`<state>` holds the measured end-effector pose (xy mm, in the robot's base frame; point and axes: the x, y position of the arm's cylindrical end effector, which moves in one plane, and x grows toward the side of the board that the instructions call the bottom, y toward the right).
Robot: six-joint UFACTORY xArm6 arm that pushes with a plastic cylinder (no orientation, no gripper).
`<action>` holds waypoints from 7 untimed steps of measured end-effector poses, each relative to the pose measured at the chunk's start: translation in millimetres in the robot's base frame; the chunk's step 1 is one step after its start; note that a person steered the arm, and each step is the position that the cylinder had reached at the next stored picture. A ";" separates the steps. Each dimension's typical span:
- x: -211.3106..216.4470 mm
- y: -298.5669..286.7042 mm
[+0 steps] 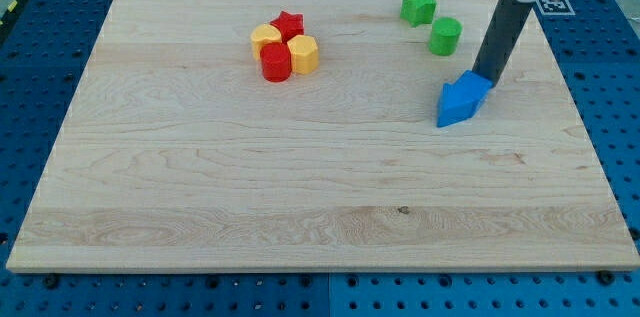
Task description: Move the yellow heart closer to the blue cube
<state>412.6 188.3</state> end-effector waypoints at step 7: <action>-97.2 -219.9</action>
<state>315.4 -31.6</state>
